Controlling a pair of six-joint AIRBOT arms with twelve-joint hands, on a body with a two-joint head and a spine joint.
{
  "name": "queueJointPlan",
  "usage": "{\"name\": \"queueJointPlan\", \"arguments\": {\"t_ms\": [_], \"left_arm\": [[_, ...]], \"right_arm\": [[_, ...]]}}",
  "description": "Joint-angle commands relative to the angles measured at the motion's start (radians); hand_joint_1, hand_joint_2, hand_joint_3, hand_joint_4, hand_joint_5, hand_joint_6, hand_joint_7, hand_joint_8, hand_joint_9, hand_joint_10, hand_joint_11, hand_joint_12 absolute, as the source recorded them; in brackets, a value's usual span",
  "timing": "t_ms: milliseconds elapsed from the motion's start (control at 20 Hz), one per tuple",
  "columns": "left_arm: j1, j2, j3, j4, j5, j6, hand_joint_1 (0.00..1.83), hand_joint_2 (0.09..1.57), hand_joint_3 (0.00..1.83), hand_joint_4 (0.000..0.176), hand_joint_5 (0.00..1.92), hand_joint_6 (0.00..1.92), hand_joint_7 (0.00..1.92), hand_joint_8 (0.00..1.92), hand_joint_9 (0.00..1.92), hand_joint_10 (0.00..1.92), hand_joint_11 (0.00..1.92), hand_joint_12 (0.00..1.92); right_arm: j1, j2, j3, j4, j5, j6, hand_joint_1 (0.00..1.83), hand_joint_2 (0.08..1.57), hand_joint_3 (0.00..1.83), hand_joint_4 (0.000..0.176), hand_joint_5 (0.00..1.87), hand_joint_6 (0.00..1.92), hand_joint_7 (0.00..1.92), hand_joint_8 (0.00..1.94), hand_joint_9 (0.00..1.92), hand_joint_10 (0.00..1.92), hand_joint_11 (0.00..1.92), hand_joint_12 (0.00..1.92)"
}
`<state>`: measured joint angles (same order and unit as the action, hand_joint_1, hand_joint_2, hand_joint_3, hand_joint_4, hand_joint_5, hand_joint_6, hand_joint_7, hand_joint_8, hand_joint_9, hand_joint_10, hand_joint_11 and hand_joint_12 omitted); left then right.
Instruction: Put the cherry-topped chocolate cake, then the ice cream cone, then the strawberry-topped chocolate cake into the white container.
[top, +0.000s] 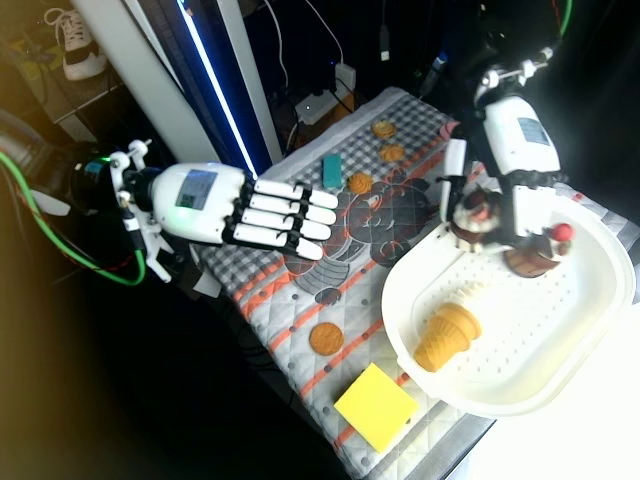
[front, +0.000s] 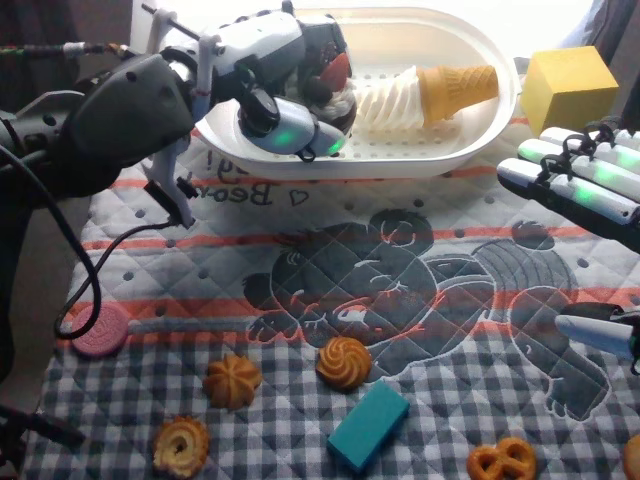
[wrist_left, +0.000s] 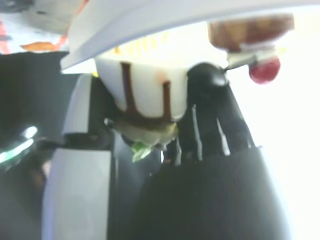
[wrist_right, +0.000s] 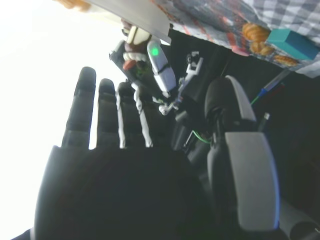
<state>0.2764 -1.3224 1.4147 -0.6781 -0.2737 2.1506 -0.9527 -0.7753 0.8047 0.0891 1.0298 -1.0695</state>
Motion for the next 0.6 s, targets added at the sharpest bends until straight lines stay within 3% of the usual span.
{"name": "queueJointPlan", "arguments": {"t_ms": [0,50,100,150,200,250,300,350,400,450,500,550], "left_arm": [[-0.008,0.006,0.003,0.010,-0.091,-0.003,0.97,1.16,0.00,0.000,0.01,0.87,0.08,0.70,0.02,1.06,0.00,1.63],[-0.006,0.006,0.001,0.010,-0.093,-0.003,0.86,1.14,0.00,0.020,0.01,0.65,0.07,0.42,0.00,0.80,0.00,1.48],[-0.006,0.008,-0.002,0.012,-0.096,-0.003,0.83,1.12,0.00,0.061,0.04,0.50,0.08,0.20,0.00,0.55,0.00,1.39],[-0.006,0.010,-0.007,0.014,-0.100,-0.003,0.84,1.13,0.00,0.070,0.05,0.31,0.05,0.07,0.00,0.31,0.00,0.98],[-0.006,0.017,-0.020,0.022,-0.109,-0.003,0.79,1.15,0.00,0.068,0.04,0.16,0.01,0.01,0.00,0.07,0.00,0.48],[-0.006,0.027,-0.036,0.035,-0.122,-0.003,0.77,1.14,0.00,0.076,0.05,0.11,0.00,0.00,0.03,0.04,0.00,0.44],[-0.006,0.034,-0.049,0.047,-0.132,-0.003,0.71,1.12,0.00,0.112,0.05,0.08,0.03,0.01,0.08,0.05,0.00,0.74],[-0.003,0.046,-0.066,0.057,-0.148,-0.004,0.69,1.09,0.00,0.146,0.05,0.05,0.05,0.00,0.04,0.19,0.00,1.06],[0.000,0.059,-0.080,0.073,-0.164,-0.024,0.69,1.09,0.00,0.150,0.06,0.04,0.07,0.01,0.01,0.35,0.00,1.35],[0.005,0.075,-0.093,0.105,-0.180,-0.073,0.65,1.08,0.00,0.171,0.06,0.04,0.06,0.00,0.00,0.51,0.00,1.45],[0.010,0.093,-0.105,0.141,-0.195,-0.127,0.64,1.08,0.00,0.175,0.05,0.04,0.07,0.00,0.00,0.56,0.00,1.42],[0.016,0.125,-0.133,0.197,-0.227,-0.211,0.69,1.08,0.00,0.176,0.05,0.04,0.04,0.00,0.00,0.47,0.00,1.37]], "right_arm": [[0.002,0.002,0.002,0.002,0.122,0.004,0.50,1.26,0.00,0.000,0.00,0.00,0.00,0.00,0.00,0.00,0.00,0.55],[0.001,0.002,0.002,0.002,0.122,0.004,0.51,1.27,0.00,0.000,0.00,0.00,0.00,0.00,0.00,0.00,0.00,0.61],[0.000,0.002,0.003,0.002,0.122,0.004,0.51,1.27,0.00,0.000,0.00,0.00,0.00,0.00,0.00,0.00,0.00,0.62],[-0.001,0.002,0.003,0.002,0.123,0.004,0.51,1.28,0.00,0.000,0.00,0.00,0.00,0.00,0.00,0.00,0.00,0.59],[-0.001,0.002,0.003,0.003,0.123,0.004,0.53,1.27,0.00,0.000,0.00,0.00,0.00,0.00,0.00,0.00,0.00,0.52],[-0.002,0.002,0.003,0.005,0.123,0.004,0.53,1.27,0.00,0.000,0.00,0.00,0.00,0.00,0.00,0.00,0.00,0.45],[-0.002,0.002,0.003,0.007,0.123,0.004,0.51,1.27,0.00,0.000,0.00,0.00,0.00,0.00,0.00,0.00,0.00,0.44],[-0.003,0.003,0.002,0.008,0.124,0.004,0.52,1.27,0.00,0.000,0.00,0.00,0.00,0.00,0.00,0.00,0.00,0.45],[-0.004,0.003,0.002,0.009,0.125,0.004,0.51,1.27,0.00,0.000,0.00,0.00,0.00,0.00,0.00,0.00,0.00,0.53],[-0.004,0.003,0.002,0.010,0.126,0.004,0.53,1.27,0.00,0.000,0.00,0.00,0.00,0.00,0.00,0.00,0.00,0.43],[-0.005,0.003,0.001,0.011,0.128,0.004,0.53,1.26,0.00,0.000,0.00,0.00,0.00,0.00,0.00,0.00,0.00,0.38],[-0.006,0.005,-0.001,0.012,0.133,0.004,0.52,1.26,0.00,0.000,0.00,0.00,0.00,0.00,0.00,0.00,0.00,0.37]]}}
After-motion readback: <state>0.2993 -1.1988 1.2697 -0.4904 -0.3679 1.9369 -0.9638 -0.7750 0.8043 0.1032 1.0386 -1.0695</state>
